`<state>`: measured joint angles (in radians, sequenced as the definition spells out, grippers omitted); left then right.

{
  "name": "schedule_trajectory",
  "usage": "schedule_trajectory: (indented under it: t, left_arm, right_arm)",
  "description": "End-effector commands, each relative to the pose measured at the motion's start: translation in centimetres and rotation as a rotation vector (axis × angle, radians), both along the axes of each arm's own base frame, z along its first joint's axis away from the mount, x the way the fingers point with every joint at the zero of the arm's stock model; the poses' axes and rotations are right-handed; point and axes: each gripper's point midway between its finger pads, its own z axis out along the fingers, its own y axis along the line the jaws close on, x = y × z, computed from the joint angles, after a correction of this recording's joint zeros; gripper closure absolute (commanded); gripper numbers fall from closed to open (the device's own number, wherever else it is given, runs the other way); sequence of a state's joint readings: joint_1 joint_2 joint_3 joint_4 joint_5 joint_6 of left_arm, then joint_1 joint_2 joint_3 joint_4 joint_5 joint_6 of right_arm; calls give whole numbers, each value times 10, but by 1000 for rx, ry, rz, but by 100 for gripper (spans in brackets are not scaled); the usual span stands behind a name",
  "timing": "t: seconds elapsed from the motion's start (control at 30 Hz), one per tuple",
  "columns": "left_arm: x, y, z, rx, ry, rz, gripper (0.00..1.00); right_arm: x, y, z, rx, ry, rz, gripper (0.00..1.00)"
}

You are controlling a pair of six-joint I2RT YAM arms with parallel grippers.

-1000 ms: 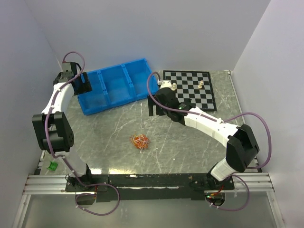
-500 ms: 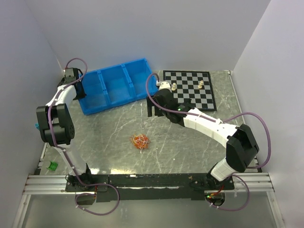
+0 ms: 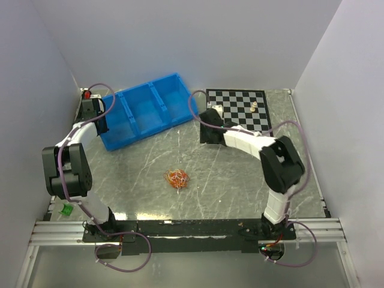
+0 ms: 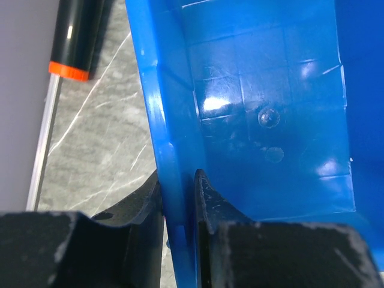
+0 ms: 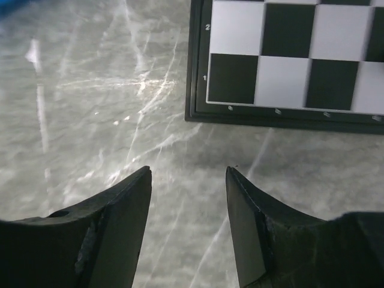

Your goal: Untangle the cables

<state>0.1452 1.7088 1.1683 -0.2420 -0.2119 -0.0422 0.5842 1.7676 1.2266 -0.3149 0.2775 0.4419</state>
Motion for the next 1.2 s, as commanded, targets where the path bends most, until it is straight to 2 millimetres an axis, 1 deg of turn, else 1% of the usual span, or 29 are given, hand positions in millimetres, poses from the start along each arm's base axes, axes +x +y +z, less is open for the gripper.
schedule_trajectory:
  t: [0.0, 0.07, 0.13, 0.23, 0.3, 0.37, 0.4, 0.57, 0.77, 0.9, 1.03, 1.07, 1.17]
  left_arm:
    - [-31, 19, 1, 157, 115, -54, 84]
    - [-33, 18, -1, 151, 128, -62, 83]
    - [-34, 18, -1, 150, 133, -63, 82]
    - [-35, 17, -3, 149, 142, -73, 82]
    - [-37, 10, -8, 121, 163, -111, 87]
    - [-37, 2, -13, 80, 183, -148, 99]
    - [-37, 2, -14, 77, 187, -146, 99]
    - [-36, 1, -6, 86, 134, -149, 99]
    - [-41, -4, 2, 105, 118, -218, 99]
    - [-48, -9, 6, 134, 121, -287, 99]
    - [-58, -17, 7, 167, 129, -374, 99]
    - [-60, -20, 7, 175, 126, -391, 99]
    - [-67, -32, 7, 183, 135, -457, 99]
  right_arm:
    - [24, 15, -6, -24, -2, -11, 40]
    - [32, 21, -11, -10, 9, -6, 43]
    - [39, 26, -13, 23, 11, 1, 48]
    - [47, 24, -22, 76, 46, -23, 62]
    - [51, 21, -27, 91, 59, -40, 68]
    - [54, 17, -32, 90, 68, -56, 75]
    - [55, 14, -36, 81, 72, -64, 77]
    - [61, 2, -49, 46, 87, -95, 87]
    - [72, -18, -54, 22, 82, -156, 91]
    - [78, -38, -58, 45, 92, -204, 93]
    - [80, -44, -57, 67, 94, -216, 94]
    - [79, -43, -55, 72, 95, -210, 94]
    - [74, -35, -40, 125, 70, -183, 92]
